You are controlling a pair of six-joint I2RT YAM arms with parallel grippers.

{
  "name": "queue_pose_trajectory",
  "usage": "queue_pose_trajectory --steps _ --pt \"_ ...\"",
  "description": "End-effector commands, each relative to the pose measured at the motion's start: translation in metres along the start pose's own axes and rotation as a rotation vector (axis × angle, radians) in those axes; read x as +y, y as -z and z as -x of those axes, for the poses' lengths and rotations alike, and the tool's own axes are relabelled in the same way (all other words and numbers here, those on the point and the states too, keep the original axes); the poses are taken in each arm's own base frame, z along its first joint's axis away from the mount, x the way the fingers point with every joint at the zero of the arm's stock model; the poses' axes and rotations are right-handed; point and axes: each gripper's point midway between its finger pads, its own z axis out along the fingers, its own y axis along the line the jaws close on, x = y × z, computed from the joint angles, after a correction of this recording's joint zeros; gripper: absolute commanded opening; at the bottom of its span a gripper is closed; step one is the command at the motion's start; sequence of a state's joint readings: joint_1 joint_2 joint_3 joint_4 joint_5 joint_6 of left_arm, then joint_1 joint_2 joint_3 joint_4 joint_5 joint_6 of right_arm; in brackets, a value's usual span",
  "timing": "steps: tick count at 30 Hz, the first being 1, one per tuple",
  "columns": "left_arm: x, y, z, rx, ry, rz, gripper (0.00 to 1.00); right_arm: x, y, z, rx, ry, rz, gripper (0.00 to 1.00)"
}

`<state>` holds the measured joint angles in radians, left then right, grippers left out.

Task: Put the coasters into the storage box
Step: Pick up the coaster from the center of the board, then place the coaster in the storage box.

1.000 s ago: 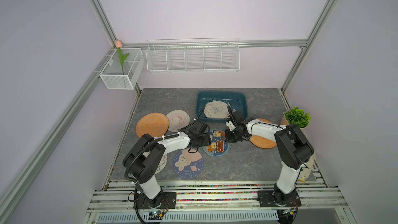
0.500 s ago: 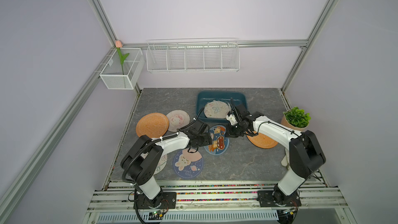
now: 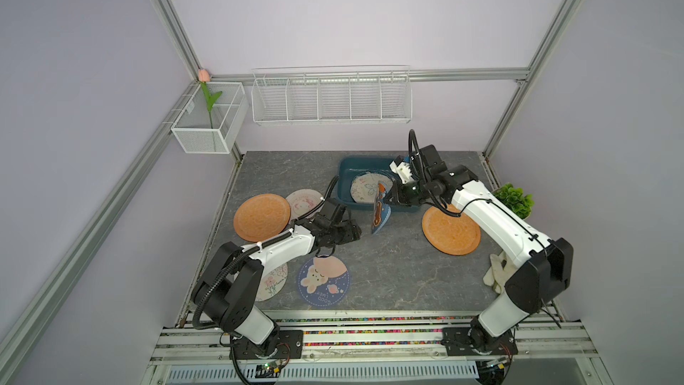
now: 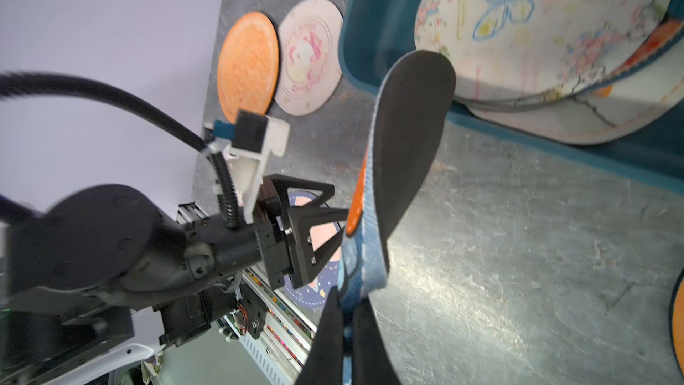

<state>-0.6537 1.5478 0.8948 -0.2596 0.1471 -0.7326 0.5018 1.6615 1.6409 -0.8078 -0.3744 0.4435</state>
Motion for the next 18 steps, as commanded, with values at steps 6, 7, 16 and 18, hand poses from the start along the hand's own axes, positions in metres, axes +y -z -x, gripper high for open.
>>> queue_pose_trajectory --steps 6,7,16,18 --pt "0.008 0.013 0.002 -0.001 0.012 -0.017 0.81 0.012 -0.026 0.078 -0.091 -0.005 0.074 0.07" --pt "0.01 0.014 0.003 0.0 0.014 -0.017 0.81 0.011 -0.034 0.09 -0.102 -0.003 0.077 0.07" --pt "0.018 0.017 0.0 0.012 0.018 -0.018 0.83 -0.029 -0.097 0.146 -0.14 -0.04 0.047 0.07" --pt "0.019 0.017 0.0 0.017 0.019 -0.018 0.83 -0.049 -0.109 0.146 -0.133 -0.058 0.01 0.07"
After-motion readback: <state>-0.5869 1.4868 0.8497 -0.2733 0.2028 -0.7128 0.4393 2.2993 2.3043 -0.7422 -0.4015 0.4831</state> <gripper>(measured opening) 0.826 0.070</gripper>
